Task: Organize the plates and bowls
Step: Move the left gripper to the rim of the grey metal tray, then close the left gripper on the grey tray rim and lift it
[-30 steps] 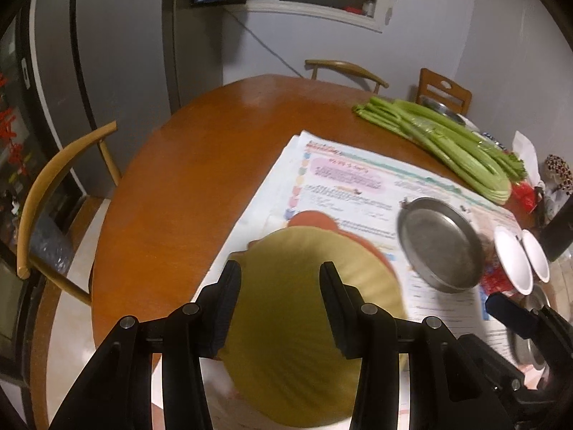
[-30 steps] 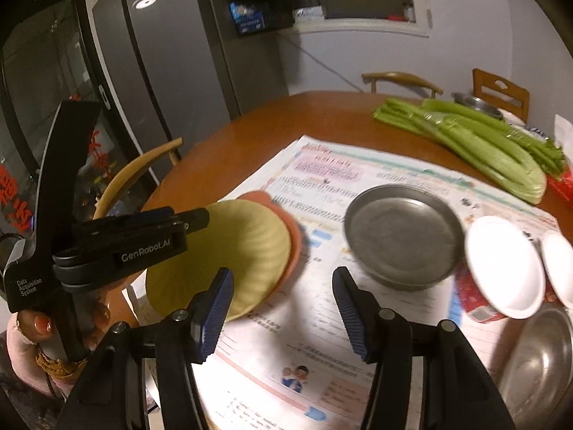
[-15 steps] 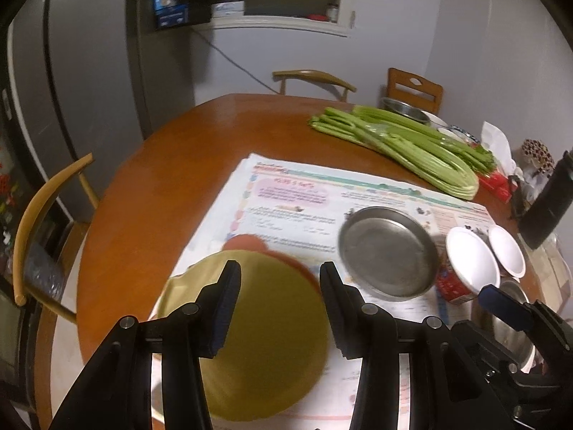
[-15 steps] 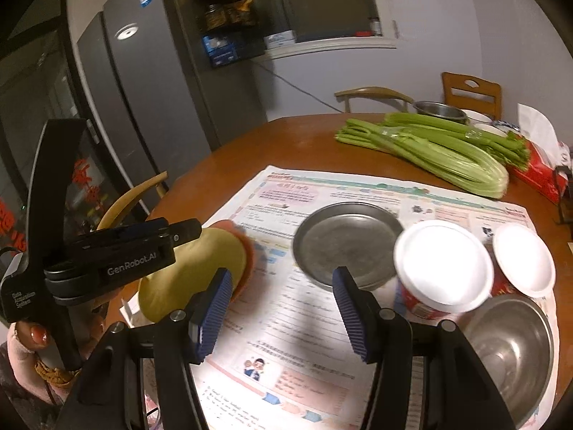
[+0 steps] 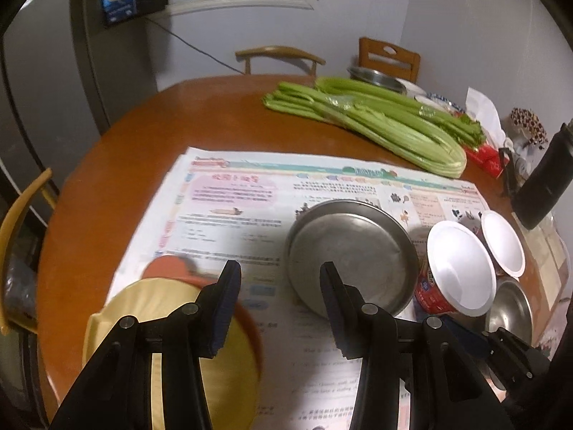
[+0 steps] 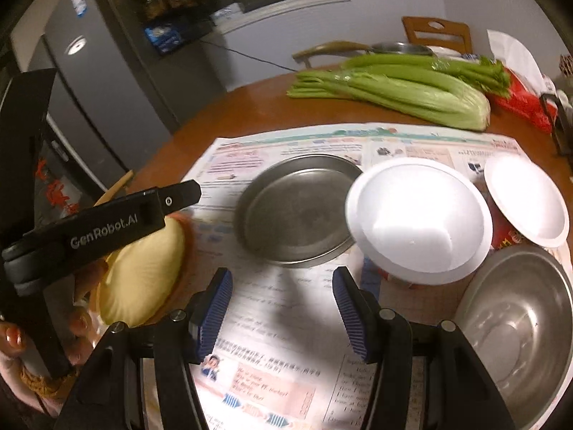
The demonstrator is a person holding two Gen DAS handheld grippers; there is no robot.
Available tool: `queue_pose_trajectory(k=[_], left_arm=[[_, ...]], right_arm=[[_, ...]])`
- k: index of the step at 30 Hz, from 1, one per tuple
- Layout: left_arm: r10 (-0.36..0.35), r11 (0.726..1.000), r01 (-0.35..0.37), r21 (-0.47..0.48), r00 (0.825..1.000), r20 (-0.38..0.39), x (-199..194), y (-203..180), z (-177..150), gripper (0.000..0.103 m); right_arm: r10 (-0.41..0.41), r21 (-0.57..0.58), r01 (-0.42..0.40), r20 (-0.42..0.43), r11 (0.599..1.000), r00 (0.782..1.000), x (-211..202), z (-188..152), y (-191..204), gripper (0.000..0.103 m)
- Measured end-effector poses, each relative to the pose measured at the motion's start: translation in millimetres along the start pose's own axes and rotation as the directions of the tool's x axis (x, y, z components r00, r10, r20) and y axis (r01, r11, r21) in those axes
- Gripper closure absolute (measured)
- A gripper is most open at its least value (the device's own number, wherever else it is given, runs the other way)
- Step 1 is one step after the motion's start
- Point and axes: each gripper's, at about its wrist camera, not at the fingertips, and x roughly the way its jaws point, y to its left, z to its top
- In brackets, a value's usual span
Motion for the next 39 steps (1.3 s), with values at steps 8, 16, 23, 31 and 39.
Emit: queue_pose_trajectory(k=[8, 16, 23, 31, 39], left_arm=[[-0.001, 1.000, 0.001, -0.004, 0.997, -0.072, 45, -6, 16, 0.056], [-0.010, 1.000, 0.010, 0.001, 0.990, -0.137, 76, -7, 23, 0.056], [-0.043, 0.999, 0.042, -0.010, 0.983, -0.177, 92, -7, 23, 0.056], [-0.040, 0.999, 0.043, 0.011, 0.981, -0.188, 97, -10, 19, 0.069], [-0.063, 0.998, 0.063, -0.005, 0.983, -0.175, 82, -7, 14, 0.069]], right_arm=[[-0.040, 0.099, 0.043, -0.030, 0.994, 0.999, 27, 9, -13, 0.045], [-0.102, 0.102, 0.108, -0.057, 0.989, 0.993, 52, 15, -9, 0.045], [-0.130, 0.087, 0.135, -0.053, 0.987, 0.990, 61, 18, -10, 0.045], [-0.147, 0.048, 0.148, -0.039, 0.988, 0.988, 67, 20, -6, 0.045], [-0.128, 0.044, 0.130, -0.041, 0.991, 0.991, 61, 16, -5, 0.045]])
